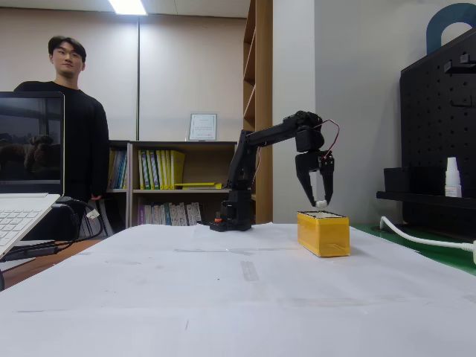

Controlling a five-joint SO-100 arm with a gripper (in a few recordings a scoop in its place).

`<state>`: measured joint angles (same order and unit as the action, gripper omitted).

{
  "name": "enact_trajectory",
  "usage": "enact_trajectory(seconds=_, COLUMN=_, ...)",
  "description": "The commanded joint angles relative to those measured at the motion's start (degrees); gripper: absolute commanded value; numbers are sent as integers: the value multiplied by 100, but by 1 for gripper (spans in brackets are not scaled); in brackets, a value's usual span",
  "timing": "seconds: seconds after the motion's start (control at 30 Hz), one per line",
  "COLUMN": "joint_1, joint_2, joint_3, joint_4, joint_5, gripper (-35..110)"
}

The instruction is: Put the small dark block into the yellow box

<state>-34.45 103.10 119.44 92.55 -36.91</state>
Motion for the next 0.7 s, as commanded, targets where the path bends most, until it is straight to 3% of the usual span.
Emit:
enact_trajectory(seconds=0.0, joint_1=-70, joint_2=-62, joint_3=105, joint_4=-18, joint_5=-97, gripper=10)
enact_trajectory(seconds=0.17, joint_1=-26, joint_2=-79, joint_3=79, joint_4=-26, joint_5=-193, gripper=30)
enact_trajectory(seconds=0.43, joint_1=105, joint_2=-633, joint_3=88, joint_4=-70, joint_5=-519, gripper=30)
enact_trajectory(seconds=0.67, joint_1=536, joint_2=-2285, joint_3=-343, joint_4=-88, joint_5=-1872, gripper=30)
